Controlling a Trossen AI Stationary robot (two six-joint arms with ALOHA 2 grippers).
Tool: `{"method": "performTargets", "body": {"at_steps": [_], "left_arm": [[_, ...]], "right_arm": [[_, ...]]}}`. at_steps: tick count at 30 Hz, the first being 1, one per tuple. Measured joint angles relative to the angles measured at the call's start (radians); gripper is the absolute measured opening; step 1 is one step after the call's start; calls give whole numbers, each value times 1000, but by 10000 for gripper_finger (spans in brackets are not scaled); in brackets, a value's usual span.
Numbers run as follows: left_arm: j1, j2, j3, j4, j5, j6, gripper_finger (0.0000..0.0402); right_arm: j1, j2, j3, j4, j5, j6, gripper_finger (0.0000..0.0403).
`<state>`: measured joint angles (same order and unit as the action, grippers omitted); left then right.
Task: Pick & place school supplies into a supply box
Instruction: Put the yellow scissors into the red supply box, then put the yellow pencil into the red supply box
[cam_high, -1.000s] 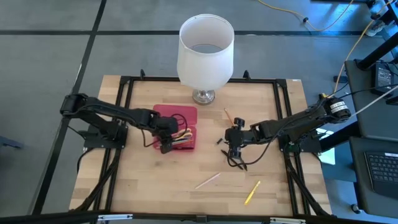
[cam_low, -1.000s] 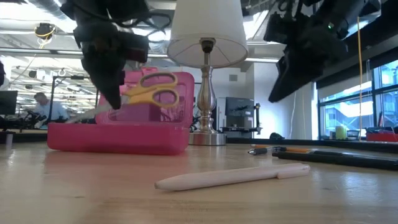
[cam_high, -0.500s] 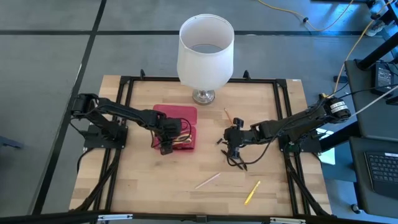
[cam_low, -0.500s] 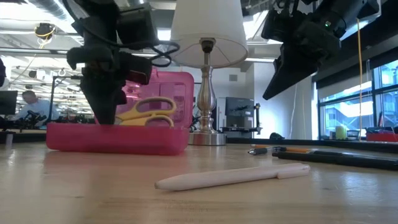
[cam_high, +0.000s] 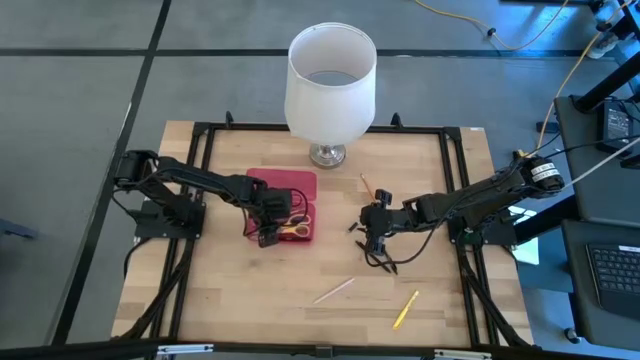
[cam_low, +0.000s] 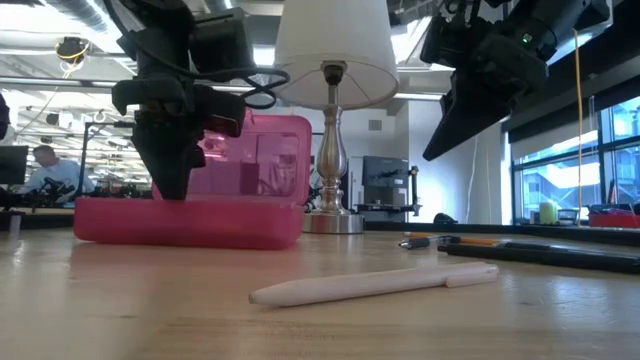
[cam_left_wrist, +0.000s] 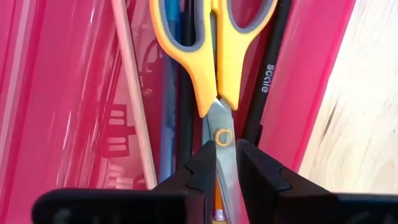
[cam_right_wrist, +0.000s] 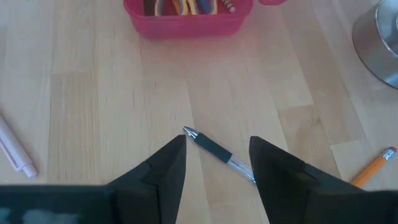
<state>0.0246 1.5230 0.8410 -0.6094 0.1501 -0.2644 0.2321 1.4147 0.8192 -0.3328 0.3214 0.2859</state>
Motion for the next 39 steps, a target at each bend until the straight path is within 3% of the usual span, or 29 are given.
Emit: {"method": "performTargets", "body": {"at_steps": [10,16,24,31,39], "left_arm": [[0,-3,0,-1,0,-2,52],[0,-10,25,-6,-1,0,54],[-12,-50,62,31,-11,88,48],[-54,-143,27,260,-62,228,43],[-79,-203,-163,734,-59,262,49]], "right_arm": [[0,0,0,-5,0,6,179],[-14,0,1,-41,0,124,179],[-89,0,1,-244,51,347,179],[-126,-1,-7,-262,52,291,179],[-136,-1,-7,-252,73,312,179]]}}
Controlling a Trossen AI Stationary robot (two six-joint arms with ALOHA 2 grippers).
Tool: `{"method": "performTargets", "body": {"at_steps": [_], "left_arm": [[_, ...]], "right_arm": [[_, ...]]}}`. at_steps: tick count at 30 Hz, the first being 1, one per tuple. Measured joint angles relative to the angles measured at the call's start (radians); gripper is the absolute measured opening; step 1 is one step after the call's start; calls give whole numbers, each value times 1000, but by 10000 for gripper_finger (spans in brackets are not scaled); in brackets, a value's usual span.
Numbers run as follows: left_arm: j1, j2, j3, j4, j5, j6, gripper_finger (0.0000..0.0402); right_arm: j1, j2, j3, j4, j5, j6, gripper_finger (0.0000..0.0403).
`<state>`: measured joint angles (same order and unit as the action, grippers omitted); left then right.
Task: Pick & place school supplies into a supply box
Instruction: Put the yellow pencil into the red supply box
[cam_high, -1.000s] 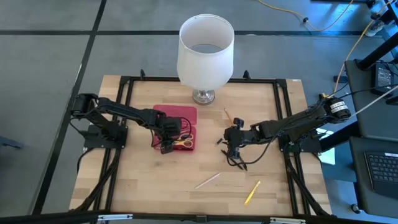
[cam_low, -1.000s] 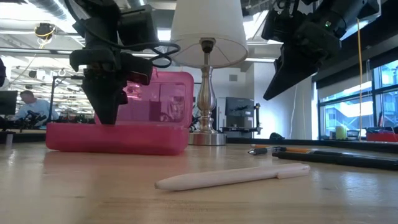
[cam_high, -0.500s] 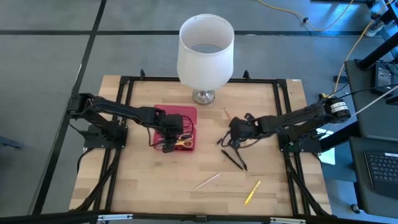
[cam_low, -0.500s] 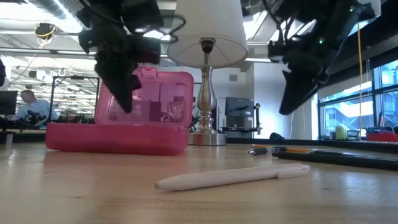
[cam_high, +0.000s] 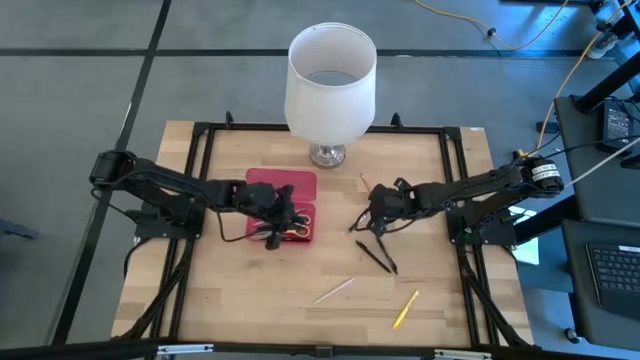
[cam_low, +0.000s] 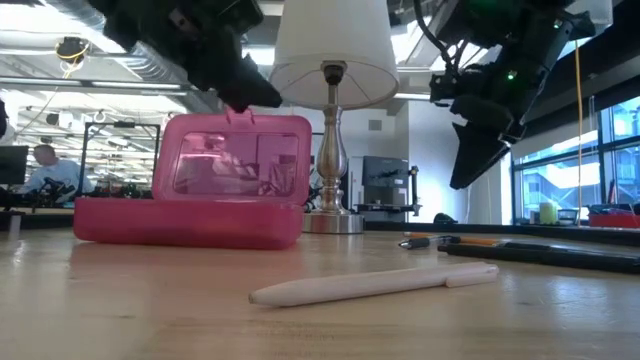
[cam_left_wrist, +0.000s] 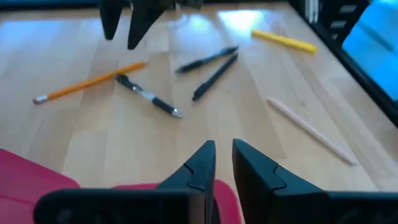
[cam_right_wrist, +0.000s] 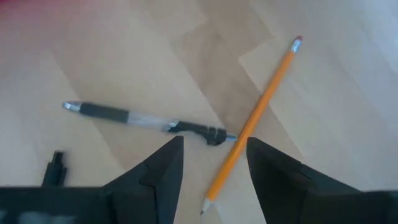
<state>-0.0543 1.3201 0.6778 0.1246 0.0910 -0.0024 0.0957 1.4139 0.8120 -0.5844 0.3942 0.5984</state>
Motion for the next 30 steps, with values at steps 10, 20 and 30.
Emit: {"method": "performTargets", "body": {"at_steps": [10,20,30], "left_arm": [[1,1,-144,328,-2,18,44],[1,1,-144,325,-3,16,47],[1,1,-144,321,-5,16,40]], "right_arm": [[-122,0,0,61,-3,-3,179],[-191,0,-1,60,-82,-19,179],[-197,0,-1,60,-82,-8,179]]}}
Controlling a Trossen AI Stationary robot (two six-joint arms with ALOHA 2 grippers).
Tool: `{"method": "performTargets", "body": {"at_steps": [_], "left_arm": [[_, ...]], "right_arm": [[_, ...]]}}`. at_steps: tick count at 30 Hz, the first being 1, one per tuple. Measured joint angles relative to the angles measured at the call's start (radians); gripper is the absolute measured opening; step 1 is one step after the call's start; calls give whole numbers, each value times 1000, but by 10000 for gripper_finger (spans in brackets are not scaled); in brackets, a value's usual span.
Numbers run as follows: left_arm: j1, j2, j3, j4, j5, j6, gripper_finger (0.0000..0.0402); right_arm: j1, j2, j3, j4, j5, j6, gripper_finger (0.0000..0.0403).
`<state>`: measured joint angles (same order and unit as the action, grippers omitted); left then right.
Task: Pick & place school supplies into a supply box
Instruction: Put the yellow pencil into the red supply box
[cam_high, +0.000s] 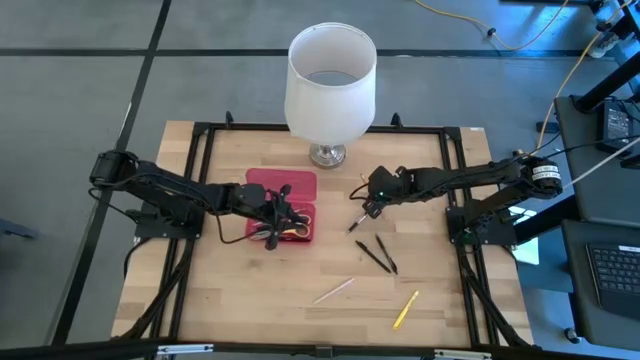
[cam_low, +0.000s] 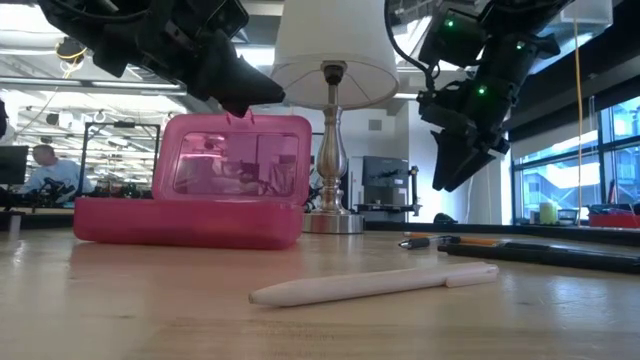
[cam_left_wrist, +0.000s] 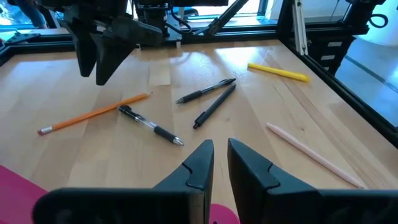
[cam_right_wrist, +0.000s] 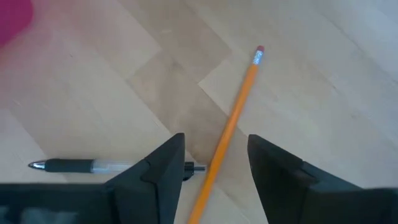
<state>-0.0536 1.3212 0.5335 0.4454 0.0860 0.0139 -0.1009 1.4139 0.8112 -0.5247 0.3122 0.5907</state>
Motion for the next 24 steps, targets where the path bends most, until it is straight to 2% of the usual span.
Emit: {"method": "performTargets", "body": {"at_steps": [10,19,24], "left_arm": [[0,0,0,0,0,0,43],[0,0,0,0,0,0,40],[0,1,0,0,0,0,45]], "right_arm": [[0,16,-1,14,22,-45,179],[-24,117,-1,119,24,-75,179],[-85,154,-1,115,-78,-73,179]]}}
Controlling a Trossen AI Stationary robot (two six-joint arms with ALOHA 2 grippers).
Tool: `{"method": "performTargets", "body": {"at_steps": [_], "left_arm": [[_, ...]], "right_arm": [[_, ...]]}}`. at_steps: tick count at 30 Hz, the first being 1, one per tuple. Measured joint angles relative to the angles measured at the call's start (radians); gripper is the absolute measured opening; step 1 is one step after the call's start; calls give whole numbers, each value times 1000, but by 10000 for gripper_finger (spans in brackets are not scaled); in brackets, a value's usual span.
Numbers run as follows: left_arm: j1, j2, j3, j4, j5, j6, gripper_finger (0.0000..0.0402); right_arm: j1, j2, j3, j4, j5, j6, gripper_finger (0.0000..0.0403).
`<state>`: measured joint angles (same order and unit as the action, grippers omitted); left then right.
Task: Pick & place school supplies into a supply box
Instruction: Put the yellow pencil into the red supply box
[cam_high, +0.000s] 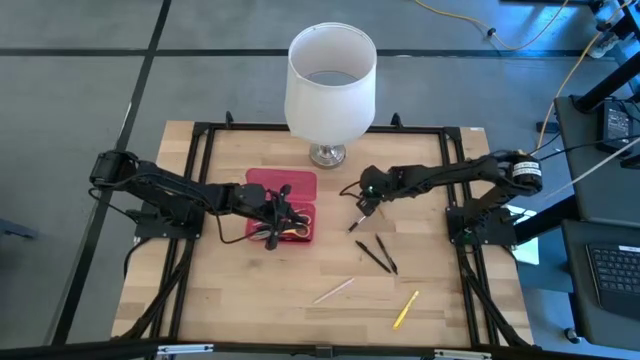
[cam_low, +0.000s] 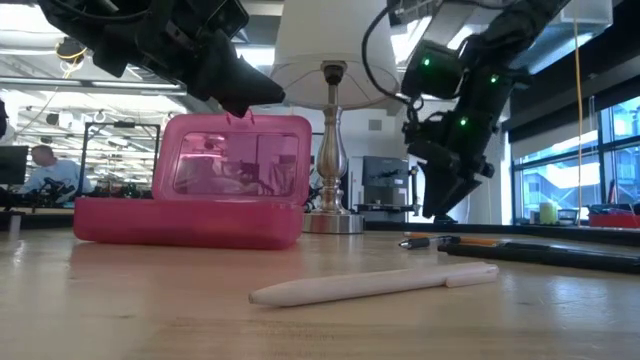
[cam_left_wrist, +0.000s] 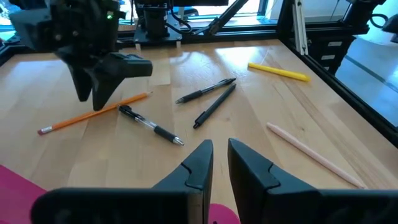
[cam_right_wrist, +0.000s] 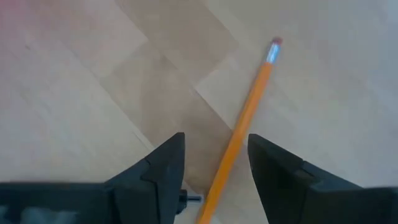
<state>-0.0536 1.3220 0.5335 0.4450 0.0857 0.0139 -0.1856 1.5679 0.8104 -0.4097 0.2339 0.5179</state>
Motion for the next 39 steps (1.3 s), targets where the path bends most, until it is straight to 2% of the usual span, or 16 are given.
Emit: {"method": "performTargets", "body": {"at_steps": [8,18,30,39], "left_arm": [[0,0,0,0,0,0,38],[0,0,0,0,0,0,45],[0,0,0,0,0,0,38],[0,0,0,0,0,0,47]], "right_arm": [[-72,37,0,1,-26,-7,179],[-75,138,8,-7,-67,-28,178],[-79,146,16,-62,-161,-13,102],[-75,146,23,-112,-205,-2,92]]}}
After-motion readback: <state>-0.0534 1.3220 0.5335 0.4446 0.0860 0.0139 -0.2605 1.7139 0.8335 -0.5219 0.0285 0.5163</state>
